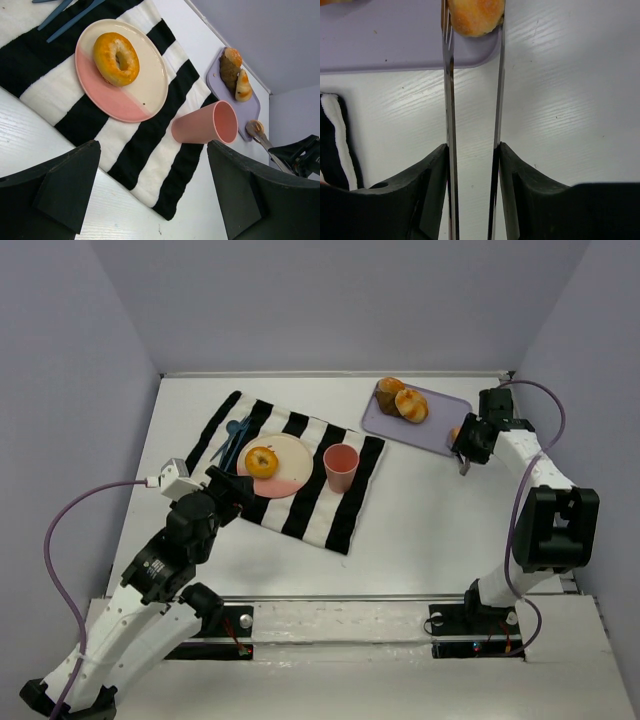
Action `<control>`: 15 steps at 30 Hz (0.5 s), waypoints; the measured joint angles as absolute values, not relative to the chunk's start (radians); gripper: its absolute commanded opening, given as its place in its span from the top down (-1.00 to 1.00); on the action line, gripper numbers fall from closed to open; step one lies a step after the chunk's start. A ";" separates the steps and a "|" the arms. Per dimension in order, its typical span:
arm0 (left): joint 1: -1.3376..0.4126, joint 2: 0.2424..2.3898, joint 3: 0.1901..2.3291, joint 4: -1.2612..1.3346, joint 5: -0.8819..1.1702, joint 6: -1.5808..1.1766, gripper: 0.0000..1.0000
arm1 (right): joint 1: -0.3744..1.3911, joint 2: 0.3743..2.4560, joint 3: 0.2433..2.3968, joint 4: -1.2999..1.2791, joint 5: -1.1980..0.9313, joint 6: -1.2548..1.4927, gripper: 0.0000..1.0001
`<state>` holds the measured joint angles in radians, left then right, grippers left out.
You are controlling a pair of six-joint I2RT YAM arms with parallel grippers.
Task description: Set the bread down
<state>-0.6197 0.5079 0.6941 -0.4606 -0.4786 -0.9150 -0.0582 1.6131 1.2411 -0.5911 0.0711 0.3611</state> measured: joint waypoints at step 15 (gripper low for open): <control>-0.620 0.508 0.694 -0.461 -0.478 -0.915 -0.98 | -0.058 1.525 1.253 -0.599 0.120 0.342 0.34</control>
<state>-0.6197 0.5083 0.6941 -0.4606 -0.4778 -0.9146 -0.0582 1.5249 1.2530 -0.5987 0.1196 0.3424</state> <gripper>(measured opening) 0.990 0.462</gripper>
